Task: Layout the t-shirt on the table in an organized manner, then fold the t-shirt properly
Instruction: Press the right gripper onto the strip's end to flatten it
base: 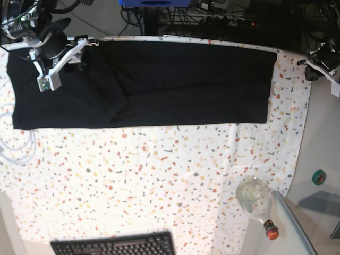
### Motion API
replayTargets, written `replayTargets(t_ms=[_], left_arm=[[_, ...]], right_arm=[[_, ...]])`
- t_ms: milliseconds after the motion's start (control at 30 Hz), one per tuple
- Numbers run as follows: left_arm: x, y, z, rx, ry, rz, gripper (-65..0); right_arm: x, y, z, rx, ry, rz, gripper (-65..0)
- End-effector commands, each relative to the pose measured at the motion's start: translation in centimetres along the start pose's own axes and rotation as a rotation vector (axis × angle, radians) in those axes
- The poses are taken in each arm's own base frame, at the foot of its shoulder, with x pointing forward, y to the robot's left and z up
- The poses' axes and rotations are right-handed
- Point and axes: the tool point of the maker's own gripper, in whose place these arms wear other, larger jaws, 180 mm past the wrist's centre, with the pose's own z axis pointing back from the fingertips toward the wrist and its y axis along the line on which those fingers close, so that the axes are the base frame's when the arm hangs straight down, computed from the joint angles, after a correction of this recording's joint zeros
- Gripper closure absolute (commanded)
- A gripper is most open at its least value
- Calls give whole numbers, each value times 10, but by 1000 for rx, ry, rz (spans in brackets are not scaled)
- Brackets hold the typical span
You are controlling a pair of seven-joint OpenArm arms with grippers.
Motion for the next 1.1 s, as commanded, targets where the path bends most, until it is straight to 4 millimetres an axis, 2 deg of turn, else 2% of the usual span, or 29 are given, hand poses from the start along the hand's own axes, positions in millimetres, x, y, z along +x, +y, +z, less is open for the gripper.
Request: replayTargets(t_ms=[0,33,100,200,233,367,533,600,900,1000,1067], left_arm=[[15,7,6,13,-35,-31,0],[15,7,6,18,-31,-39,0],[14,8,6,33,-24,-52,0],[13,10,5,46,-16,-64,0],[14,9,5,42,-20,-61,0],[14,9,5,42,-20,-61,0],[13,10,5,43,-18,-62,0],[12,10,6,44,-14,-63,0],[11,12,7,50,-11,-65,0],[11,12,6,50,-9,-67,0],[11,11,6,50,-11,-66,0]], right_arm=[[8,-8,5,-21,-36,-1,-269],[11,-12,4,-32,-40,-6,-261],[10,-17,-2,-34,-35,-20,-204],[6,-19,-14,-25,-10,-39,-30],[6,-20,-20,-18,-4,-47,0],[14,-9,-49,37,16,-59,0],[42,40,-69,154,-8,33,0],[51,48,-79,158,-5,17,0],[67,44,-134,156,82,-55,0],[85,35,-136,140,69,-20,0],[99,32,-130,129,45,32,0]])
